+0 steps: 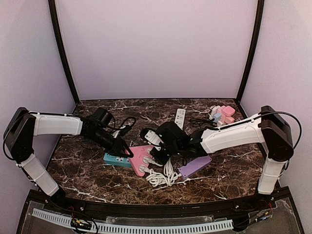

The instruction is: Pull the plug off the socket

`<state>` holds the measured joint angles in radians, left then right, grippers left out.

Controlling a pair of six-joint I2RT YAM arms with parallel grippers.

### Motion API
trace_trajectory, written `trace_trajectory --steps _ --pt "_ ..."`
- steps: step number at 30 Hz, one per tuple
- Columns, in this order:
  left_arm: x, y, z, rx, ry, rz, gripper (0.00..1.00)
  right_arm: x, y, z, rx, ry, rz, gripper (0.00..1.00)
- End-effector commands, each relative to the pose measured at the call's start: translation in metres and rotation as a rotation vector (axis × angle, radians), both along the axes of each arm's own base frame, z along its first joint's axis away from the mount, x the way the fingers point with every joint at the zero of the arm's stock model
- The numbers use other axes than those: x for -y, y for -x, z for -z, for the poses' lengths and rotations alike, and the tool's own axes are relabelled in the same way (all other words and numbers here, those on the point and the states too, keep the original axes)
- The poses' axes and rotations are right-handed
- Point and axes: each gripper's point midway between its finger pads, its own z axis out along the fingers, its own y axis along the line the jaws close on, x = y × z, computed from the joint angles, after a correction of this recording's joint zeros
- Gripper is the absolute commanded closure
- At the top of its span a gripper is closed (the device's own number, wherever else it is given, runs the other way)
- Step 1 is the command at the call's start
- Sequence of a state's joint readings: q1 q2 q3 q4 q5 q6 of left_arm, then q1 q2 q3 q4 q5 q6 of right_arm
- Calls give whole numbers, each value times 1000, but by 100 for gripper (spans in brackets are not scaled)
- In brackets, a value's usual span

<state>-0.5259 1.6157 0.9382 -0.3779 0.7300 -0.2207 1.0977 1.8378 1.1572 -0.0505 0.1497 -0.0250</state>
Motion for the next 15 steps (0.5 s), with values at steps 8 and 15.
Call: trace_trajectory --steps 8,15 --pt "-24 -6 29 27 -181 -43 80 -4 -7 -33 123 -67 145 100" --pt "-26 -7 28 42 -189 -44 80 -3 -7 -35 105 -82 142 100"
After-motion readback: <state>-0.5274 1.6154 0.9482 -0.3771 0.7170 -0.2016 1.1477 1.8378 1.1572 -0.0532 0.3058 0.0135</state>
